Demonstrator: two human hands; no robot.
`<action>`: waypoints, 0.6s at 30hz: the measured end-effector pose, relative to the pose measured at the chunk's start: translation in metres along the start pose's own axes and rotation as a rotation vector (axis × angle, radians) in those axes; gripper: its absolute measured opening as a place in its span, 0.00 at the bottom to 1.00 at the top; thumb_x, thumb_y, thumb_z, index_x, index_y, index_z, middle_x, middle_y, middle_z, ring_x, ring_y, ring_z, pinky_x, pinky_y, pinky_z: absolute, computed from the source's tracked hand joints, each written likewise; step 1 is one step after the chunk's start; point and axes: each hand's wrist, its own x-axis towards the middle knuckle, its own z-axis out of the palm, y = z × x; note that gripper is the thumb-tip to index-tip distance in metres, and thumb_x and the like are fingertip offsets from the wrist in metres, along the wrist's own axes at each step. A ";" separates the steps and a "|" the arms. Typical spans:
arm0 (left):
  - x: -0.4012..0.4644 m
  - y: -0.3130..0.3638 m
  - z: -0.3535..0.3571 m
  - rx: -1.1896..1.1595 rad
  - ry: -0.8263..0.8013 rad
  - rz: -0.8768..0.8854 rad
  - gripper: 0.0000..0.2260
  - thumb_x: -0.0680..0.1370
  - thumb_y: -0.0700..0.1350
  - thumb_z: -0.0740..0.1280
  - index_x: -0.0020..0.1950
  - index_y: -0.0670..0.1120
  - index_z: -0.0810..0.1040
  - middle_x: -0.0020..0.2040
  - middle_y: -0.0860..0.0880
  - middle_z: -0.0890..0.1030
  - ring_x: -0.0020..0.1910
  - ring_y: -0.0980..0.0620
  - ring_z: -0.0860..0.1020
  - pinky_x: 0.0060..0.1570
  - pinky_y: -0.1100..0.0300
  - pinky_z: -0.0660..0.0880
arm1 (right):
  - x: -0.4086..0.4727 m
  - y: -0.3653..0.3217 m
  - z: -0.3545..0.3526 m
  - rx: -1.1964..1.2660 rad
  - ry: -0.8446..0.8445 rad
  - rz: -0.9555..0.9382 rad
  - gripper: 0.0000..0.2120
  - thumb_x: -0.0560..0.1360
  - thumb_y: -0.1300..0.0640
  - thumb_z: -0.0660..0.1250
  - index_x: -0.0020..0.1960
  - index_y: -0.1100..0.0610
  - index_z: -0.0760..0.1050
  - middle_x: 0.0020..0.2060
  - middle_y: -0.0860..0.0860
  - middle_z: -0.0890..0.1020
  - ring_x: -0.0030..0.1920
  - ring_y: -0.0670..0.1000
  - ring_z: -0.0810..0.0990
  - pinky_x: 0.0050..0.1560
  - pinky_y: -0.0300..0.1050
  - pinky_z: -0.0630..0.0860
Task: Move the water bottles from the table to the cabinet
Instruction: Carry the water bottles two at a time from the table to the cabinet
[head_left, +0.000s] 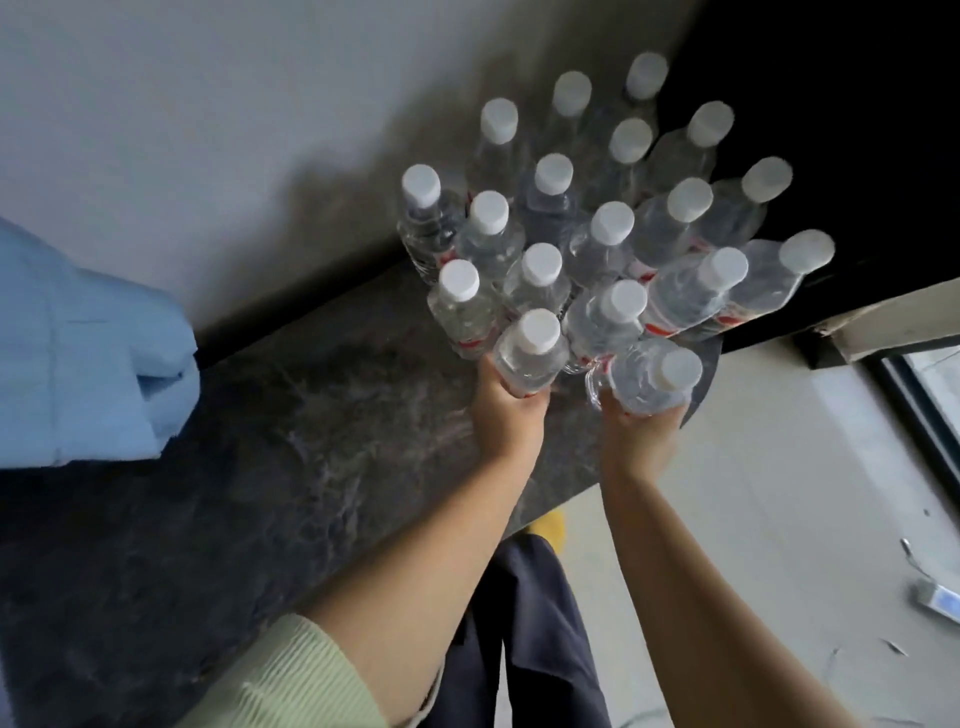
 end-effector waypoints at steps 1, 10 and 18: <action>0.004 -0.004 0.005 -0.013 0.016 0.012 0.25 0.68 0.37 0.77 0.62 0.41 0.75 0.56 0.47 0.81 0.56 0.48 0.79 0.50 0.67 0.68 | 0.007 0.002 0.003 -0.002 0.020 0.016 0.29 0.73 0.58 0.72 0.71 0.55 0.65 0.62 0.54 0.78 0.61 0.56 0.77 0.48 0.33 0.63; 0.001 -0.016 0.027 -0.026 0.007 0.077 0.28 0.70 0.33 0.74 0.67 0.36 0.69 0.58 0.51 0.74 0.57 0.57 0.73 0.50 0.83 0.65 | 0.038 0.008 -0.001 -0.046 -0.045 -0.006 0.34 0.73 0.52 0.73 0.73 0.53 0.60 0.67 0.51 0.75 0.65 0.56 0.74 0.53 0.38 0.63; 0.003 -0.009 0.017 0.036 -0.116 -0.008 0.33 0.70 0.34 0.74 0.72 0.38 0.63 0.66 0.41 0.74 0.62 0.50 0.74 0.53 0.74 0.66 | 0.037 0.018 -0.006 -0.074 -0.158 -0.057 0.38 0.71 0.54 0.74 0.74 0.54 0.58 0.68 0.51 0.74 0.65 0.55 0.75 0.67 0.52 0.71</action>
